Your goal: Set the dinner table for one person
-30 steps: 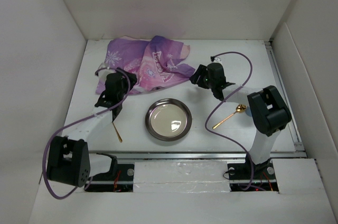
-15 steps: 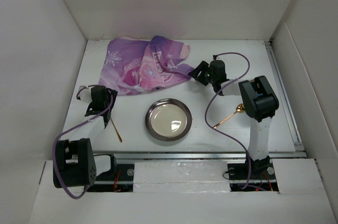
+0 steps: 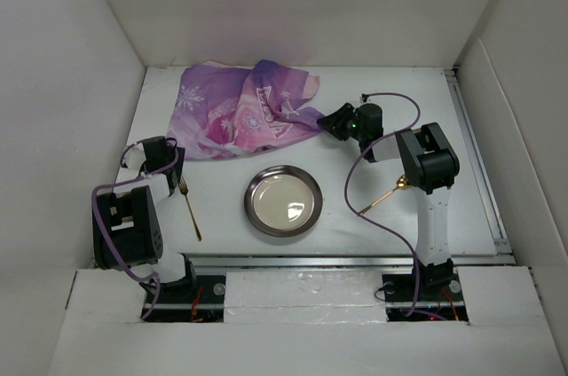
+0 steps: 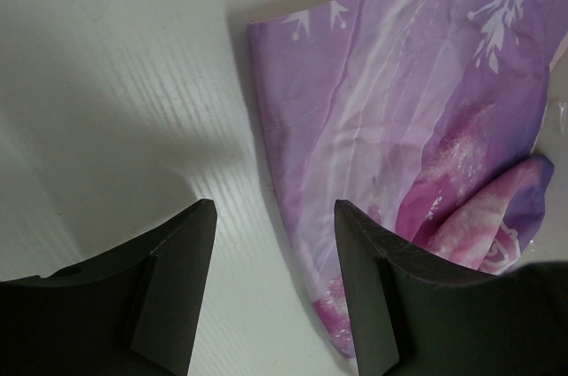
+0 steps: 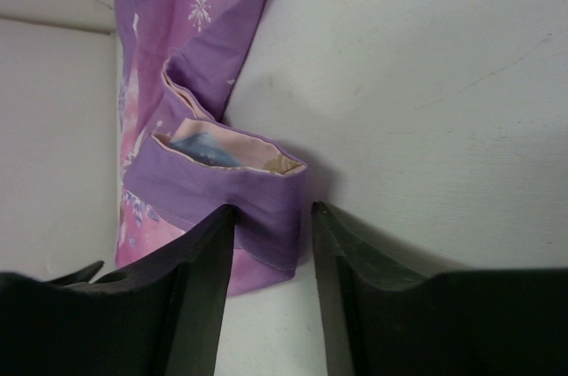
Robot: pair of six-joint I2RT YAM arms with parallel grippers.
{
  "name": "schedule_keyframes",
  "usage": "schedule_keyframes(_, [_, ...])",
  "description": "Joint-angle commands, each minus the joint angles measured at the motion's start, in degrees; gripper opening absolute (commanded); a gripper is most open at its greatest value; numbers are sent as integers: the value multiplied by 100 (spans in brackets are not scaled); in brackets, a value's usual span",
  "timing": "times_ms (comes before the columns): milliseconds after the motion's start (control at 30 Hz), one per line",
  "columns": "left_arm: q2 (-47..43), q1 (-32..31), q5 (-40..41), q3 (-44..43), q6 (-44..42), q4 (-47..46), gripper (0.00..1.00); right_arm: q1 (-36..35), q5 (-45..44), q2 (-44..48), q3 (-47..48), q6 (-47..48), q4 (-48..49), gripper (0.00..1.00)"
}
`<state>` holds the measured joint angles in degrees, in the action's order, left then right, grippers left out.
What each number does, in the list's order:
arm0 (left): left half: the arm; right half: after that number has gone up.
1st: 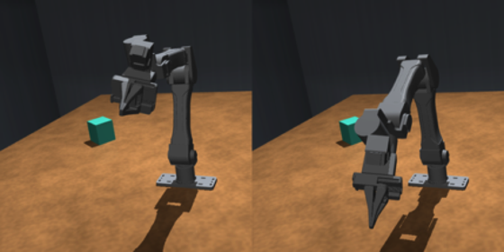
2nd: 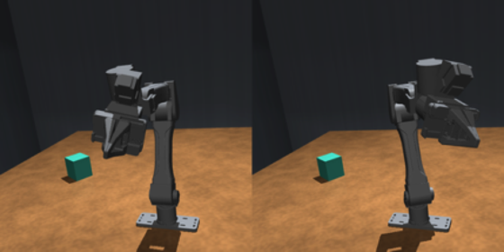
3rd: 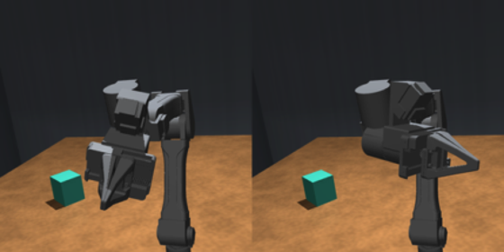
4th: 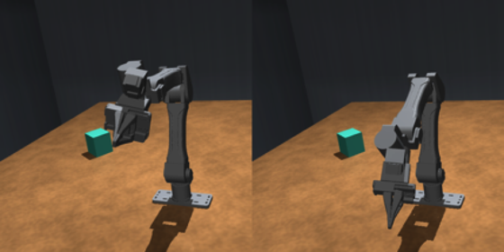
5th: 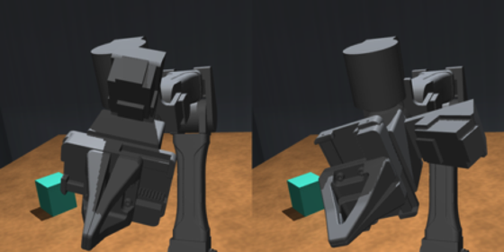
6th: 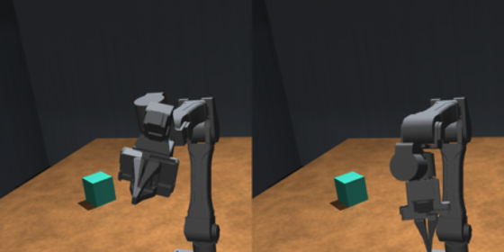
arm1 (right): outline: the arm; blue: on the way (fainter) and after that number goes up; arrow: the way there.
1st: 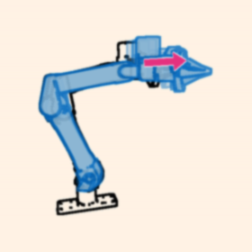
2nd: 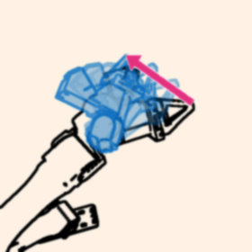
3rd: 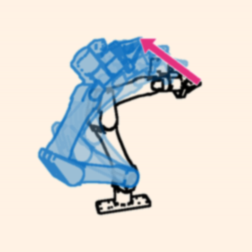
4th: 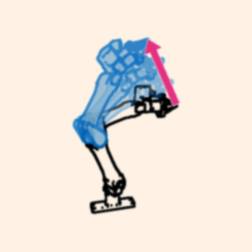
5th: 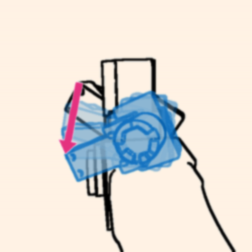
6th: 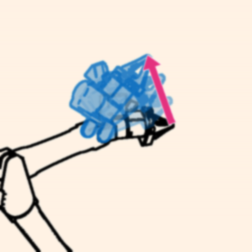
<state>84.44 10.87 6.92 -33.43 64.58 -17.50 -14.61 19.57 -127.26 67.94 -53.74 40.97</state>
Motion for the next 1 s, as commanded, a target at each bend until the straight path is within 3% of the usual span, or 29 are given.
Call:
schedule_keyframes(0, [46,11,38,-260,20,44,52,98,178,-106,96,-198,666,42])
schedule_keyframes(267, [-314,11,108,-375,-121,150,50,152,240,-62,0,-190,1167,23])
schedule_keyframes(367, [-350,11,484,-540,-243,385,50,152,293,-71,26,-181,1194,18])
schedule_keyframes(467, [27,81,592,-944,-419,763,50,204,319,-71,35,-199,1229,13])
schedule_keyframes(567, [554,204,206,-1322,-551,887,49,204,363,-44,17,-190,1229,8])
schedule_keyframes(700, [1125,205,117,-1674,-622,1072,46,257,389,34,-18,-155,1229,6])
schedule_keyframes(967, [1118,257,222,-1536,-701,1135,40,309,389,123,-53,-84,1168,3])
